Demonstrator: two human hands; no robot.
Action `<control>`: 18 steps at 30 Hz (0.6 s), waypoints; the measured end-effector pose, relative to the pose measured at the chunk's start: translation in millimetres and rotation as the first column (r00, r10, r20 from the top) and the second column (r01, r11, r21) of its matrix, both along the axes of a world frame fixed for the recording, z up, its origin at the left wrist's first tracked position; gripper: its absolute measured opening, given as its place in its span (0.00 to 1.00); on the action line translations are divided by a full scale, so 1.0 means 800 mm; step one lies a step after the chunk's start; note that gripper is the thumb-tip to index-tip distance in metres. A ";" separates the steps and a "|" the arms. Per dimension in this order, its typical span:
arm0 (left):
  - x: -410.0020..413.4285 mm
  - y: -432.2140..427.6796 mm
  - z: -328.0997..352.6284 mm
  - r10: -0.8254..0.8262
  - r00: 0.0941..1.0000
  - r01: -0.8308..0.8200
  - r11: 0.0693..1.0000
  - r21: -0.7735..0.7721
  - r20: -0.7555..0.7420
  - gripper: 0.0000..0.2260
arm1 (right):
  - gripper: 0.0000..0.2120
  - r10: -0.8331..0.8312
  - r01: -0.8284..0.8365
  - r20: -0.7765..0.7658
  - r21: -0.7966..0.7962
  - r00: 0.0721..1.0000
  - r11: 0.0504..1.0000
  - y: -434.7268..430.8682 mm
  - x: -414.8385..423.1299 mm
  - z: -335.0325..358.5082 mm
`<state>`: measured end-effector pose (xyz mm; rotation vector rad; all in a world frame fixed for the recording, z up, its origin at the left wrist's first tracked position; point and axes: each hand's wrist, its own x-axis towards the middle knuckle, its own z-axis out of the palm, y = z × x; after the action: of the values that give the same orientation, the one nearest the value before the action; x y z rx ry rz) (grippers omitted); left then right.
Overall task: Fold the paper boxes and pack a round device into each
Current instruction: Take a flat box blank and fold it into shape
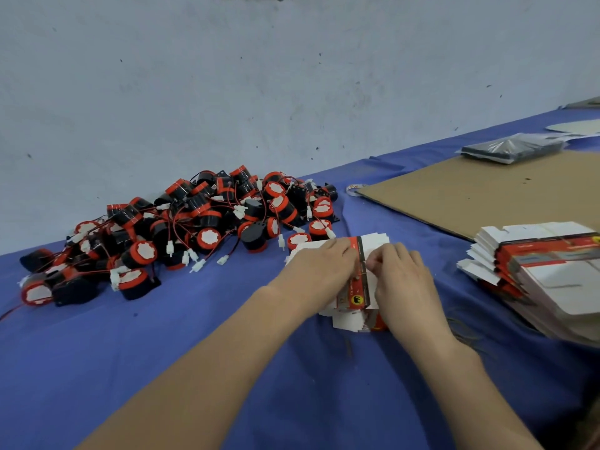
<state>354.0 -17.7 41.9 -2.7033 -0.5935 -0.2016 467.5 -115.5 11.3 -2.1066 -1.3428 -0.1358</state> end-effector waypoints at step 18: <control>-0.117 0.016 -0.030 0.205 0.959 -0.067 0.834 -0.547 0.195 0.05 | 0.11 0.158 -0.159 -0.029 -0.052 0.987 0.986 -0.009 0.014 -0.009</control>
<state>260.1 -5.1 17.7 -3.1786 -1.0546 -0.3890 478.6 -122.4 4.5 -2.0288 -1.5077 -0.0074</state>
